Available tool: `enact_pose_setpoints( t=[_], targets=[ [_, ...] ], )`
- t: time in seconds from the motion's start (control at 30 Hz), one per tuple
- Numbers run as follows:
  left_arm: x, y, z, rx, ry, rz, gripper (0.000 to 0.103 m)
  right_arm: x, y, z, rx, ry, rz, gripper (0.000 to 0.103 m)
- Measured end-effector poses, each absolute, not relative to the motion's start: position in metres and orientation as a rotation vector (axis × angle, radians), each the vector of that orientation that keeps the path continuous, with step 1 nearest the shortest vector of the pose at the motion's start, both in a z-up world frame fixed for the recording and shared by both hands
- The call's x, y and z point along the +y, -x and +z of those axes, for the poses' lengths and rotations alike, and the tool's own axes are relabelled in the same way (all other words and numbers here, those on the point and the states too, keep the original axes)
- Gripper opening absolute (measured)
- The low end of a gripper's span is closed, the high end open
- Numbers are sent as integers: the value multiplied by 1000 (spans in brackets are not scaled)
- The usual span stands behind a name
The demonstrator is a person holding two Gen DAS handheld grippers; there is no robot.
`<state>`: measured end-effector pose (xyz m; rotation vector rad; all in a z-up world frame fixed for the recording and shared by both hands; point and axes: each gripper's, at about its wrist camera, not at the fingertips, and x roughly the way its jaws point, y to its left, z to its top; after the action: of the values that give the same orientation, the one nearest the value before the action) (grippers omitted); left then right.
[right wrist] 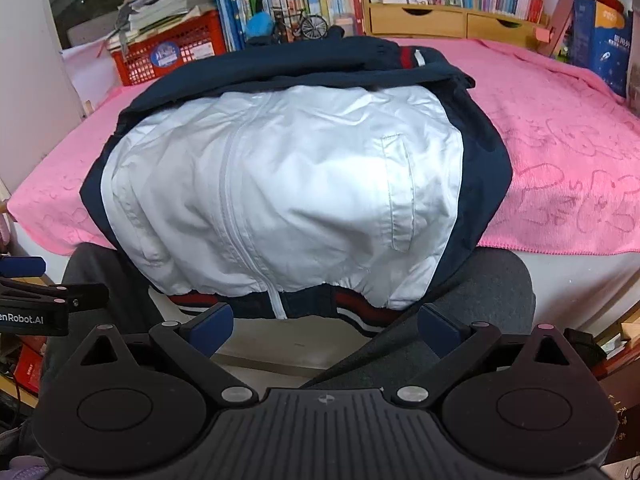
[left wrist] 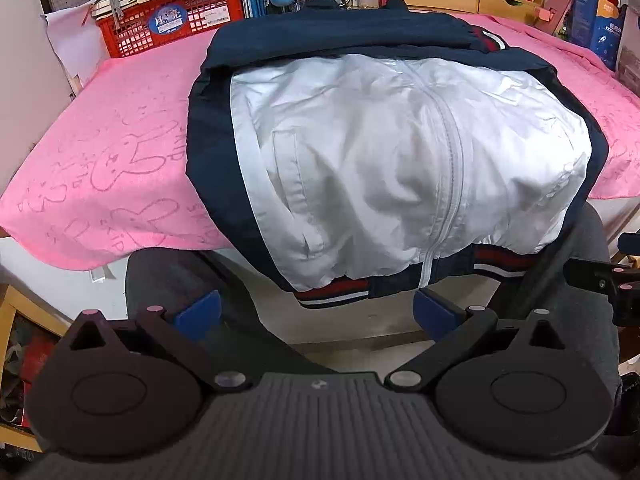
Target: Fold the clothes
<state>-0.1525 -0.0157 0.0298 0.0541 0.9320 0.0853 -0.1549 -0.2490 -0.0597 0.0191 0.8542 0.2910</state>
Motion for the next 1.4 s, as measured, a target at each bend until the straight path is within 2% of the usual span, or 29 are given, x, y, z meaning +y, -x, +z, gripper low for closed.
enact_pose_setpoints(
  t=[0.47, 0.63, 0.87, 0.93, 0.97, 1.0, 1.03, 1.07, 1.17, 1.27, 1.33, 1.4],
  targets=[
    [-10, 151, 21, 948, -43, 69, 103, -271, 126, -96, 756, 84, 304, 100],
    [2, 141, 10, 971, -12, 81, 103, -283, 111, -115, 701, 136, 310, 96],
    [19, 132, 7, 962, 15, 82, 103, -288, 38, -151, 801, 218, 364, 96],
    [25, 130, 9, 955, 28, 79, 103, -292, 27, -159, 871, 158, 442, 79],
    [28, 130, 11, 951, 34, 77, 103, -295, 23, -162, 908, 121, 482, 47],
    [32, 129, 13, 948, 40, 75, 103, -297, 18, -166, 945, 83, 522, 32],
    [35, 130, 16, 938, 45, 74, 103, -296, 20, -163, 975, 68, 556, 26],
    [40, 131, 24, 911, 51, 69, 103, -294, 26, -156, 1002, 67, 585, 15],
    [57, 134, 54, 801, 76, 36, 103, -285, 53, -104, 1025, 31, 765, 14],
    [73, 134, 86, 679, 84, 25, 103, -276, 66, -33, 951, -125, 900, 14],
    [83, 132, 103, 609, 79, 38, 103, -270, 46, 8, 904, -308, 912, 13],
    [89, 130, 115, 555, 70, 75, 103, -258, -4, 20, 896, -441, 864, 13]
  ],
)
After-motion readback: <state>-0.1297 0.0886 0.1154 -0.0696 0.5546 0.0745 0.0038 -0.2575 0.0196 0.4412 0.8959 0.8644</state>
